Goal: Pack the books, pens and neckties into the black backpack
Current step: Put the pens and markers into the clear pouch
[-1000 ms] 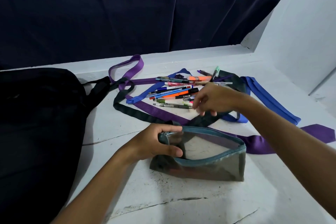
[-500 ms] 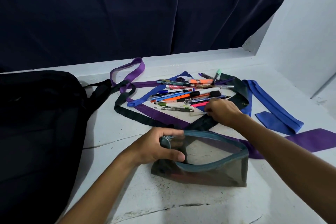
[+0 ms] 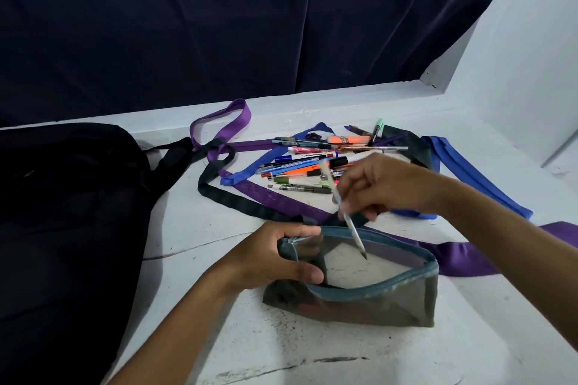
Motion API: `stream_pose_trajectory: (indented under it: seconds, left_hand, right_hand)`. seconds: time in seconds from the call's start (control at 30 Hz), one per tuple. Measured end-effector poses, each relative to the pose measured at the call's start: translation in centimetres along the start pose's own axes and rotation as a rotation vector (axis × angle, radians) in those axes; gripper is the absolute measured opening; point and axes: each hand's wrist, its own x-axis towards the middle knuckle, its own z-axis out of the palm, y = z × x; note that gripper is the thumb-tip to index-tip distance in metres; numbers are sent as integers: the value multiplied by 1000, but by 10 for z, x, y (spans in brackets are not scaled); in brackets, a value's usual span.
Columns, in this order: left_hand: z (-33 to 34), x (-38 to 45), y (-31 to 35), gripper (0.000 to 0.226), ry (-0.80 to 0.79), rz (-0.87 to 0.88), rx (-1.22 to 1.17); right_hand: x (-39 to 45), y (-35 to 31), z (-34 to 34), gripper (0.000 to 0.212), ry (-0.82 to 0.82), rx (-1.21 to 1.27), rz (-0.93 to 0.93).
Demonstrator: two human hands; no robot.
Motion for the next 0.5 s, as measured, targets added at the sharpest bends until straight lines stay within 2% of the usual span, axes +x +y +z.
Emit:
stream_pose_trajectory:
  seconds: [0.1,0.17,0.2,0.27,0.37,0.5]
  left_hand:
    - [0,0,0,81,4,22,-1]
    - [0,-1,0,81,10,30,35]
    - [0,-2,0,85,15,24,37]
    - [0,-2,-1,89,14,12,14]
    - [0,-2,1,85,10,4,10]
    - [1,-3,2,83,3,11,-12]
  right_hand:
    - [-2,1,10,7,-227,-370,64]
    - [-2,-1,15,11,-287,-564,119]
    - [-1,-2,15,11,-283,-583,130]
    - [3,-4,10,11,-214,-497,115]
    - [20,-1,2,14,-15,-347,89]
    - [54,11,1,18,156,-356,38]
